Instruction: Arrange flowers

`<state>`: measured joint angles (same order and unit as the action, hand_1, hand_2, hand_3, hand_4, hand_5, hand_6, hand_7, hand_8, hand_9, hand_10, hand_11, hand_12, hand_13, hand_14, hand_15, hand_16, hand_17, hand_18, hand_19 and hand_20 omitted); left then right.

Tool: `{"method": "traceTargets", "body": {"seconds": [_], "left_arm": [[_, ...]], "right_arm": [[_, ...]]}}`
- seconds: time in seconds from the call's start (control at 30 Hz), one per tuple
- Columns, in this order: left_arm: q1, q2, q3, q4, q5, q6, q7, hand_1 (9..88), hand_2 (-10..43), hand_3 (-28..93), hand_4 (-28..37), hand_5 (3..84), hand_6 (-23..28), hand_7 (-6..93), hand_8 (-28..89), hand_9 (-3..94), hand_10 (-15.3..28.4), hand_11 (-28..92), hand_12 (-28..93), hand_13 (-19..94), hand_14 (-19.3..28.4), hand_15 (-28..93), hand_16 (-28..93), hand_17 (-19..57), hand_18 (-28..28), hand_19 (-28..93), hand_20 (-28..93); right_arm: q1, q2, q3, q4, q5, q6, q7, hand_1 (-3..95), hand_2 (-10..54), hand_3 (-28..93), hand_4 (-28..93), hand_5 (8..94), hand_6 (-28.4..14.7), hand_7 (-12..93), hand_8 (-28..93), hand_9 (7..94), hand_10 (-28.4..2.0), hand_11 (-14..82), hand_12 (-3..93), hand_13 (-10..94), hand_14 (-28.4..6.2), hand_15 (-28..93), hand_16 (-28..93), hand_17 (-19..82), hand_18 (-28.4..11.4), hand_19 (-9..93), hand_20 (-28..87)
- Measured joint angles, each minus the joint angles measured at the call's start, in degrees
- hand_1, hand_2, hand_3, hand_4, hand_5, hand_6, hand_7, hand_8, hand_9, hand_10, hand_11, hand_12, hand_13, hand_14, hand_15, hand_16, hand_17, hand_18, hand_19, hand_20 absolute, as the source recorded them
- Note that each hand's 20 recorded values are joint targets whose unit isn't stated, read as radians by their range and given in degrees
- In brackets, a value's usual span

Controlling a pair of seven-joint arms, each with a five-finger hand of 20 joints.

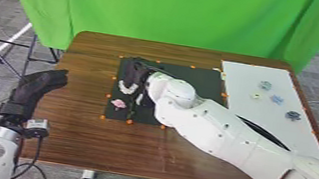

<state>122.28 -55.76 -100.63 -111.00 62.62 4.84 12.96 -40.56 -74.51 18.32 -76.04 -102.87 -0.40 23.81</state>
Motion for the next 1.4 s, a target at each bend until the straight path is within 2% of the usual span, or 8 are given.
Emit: {"method": "traceTargets", "body": {"seconds": [0.37,0.5,0.63,0.73,0.9,1.23,1.33,1.4], "left_arm": [[0.3,-0.11,-0.39,-0.08,0.43,-1.94,-0.87,23.0,4.4,65,-28.2,46.6,2.3,18.3,-8,43.6,14.9,19,10,35,18.6,21,-1,4.4,14.8,12,15],[0.3,-0.13,-0.51,-0.08,0.68,-2.54,-1.09,24.6,3.4,64,-27.6,50.2,0.6,18.0,-9,43.9,14.5,20,10,35,18.4,22,-1,4.3,15.0,12,15],[0.4,-0.17,-0.69,-0.10,0.98,-2.85,-1.16,25.8,2.5,65,-27.1,52.1,0.2,19.2,-9,44.3,14.2,21,10,35,18.3,22,-2,4.3,15.3,12,15],[0.5,-0.18,-0.78,-0.14,1.16,-2.88,-1.16,26.1,2.1,65,-26.9,52.6,-0.1,19.6,-10,44.5,14.1,21,10,35,18.4,22,-2,4.3,15.4,12,15],[0.7,-0.23,-0.98,-0.35,1.28,-2.89,-1.16,26.3,1.8,65,-26.6,52.9,-0.2,19.6,-10,44.5,14.1,21,9,35,18.4,22,-2,4.3,15.4,12,16],[1.6,-0.44,-1.43,-0.75,1.28,-2.88,-1.15,26.2,1.6,65,-26.4,52.3,0.1,17.9,-10,44.0,14.4,20,9,35,18.8,22,-1,4.1,15.6,12,16],[1.5,-0.55,-1.36,-0.75,1.37,-2.88,-1.12,26.1,1.5,65,-26.0,51.8,0.2,16.9,-9,43.9,14.5,20,9,35,18.8,22,-1,4.1,15.7,13,16],[1.5,-0.62,-1.34,-0.76,1.45,-2.88,-1.08,26.1,1.6,64,-25.8,51.6,0.2,16.4,-9,43.9,14.5,19,9,35,18.8,22,-1,4.1,15.7,13,16]], "right_arm": [[0.0,0.8,1.1,-0.1,0.2,-3.5,1.3,53.3,-9.5,56,-11,69.9,5.5,17,1,68.5,-12.0,9.4,17.6,90,-0.7,63,29,60,-13.9,93,62],[0.0,1.3,1.3,-0.4,0.4,-3.7,1.5,48.3,-9.5,61,-12,66.9,6.4,15,-2,65.9,-12.8,9.1,15.7,91,-0.7,60,30,60,-13.8,93,60],[0.0,1.7,2.6,-0.6,0.7,-6.1,1.5,43.3,-9.5,65,-13,64.1,6.7,15,-11,63.7,-14.0,8.7,14.8,91,-1.2,57,31,59,-14.4,93,59],[0.3,2.2,3.2,-1.0,1.0,-8.6,1.6,41.3,-9.5,65,-13,62.3,6.7,14,-11,62.3,-14.9,8.3,14.6,91,-1.7,57,31,59,-14.6,93,58],[1.0,3.4,3.3,-2.4,1.6,-9.2,1.5,40.2,-9.5,65,-13,60.3,7.0,14,-11,61.0,-15.8,7.9,14.0,91,-2.0,57,31,58,-15.2,93,57],[2.4,7.7,6.4,-7.6,4.0,-7.9,-0.5,40.2,-9.5,63,-12,59.6,6.7,14,-11,60.4,-15.9,8.0,13.3,90,-2.2,57,31,58,-15.4,93,57],[2.5,10.7,7.5,-11.3,4.4,-5.6,-1.4,39.4,-9.5,64,-12,60.2,6.3,15,-11,60.8,-15.3,8.2,13.4,90,-2.2,57,30,58,-15.4,93,57],[2.4,13.8,8.6,-15.5,4.4,-2.9,-2.3,37.9,-9.5,64,-12,59.9,4.3,15,-10,60.9,-14.4,8.7,15.2,87,-3.1,56,30,54,-15.8,93,54]]}}
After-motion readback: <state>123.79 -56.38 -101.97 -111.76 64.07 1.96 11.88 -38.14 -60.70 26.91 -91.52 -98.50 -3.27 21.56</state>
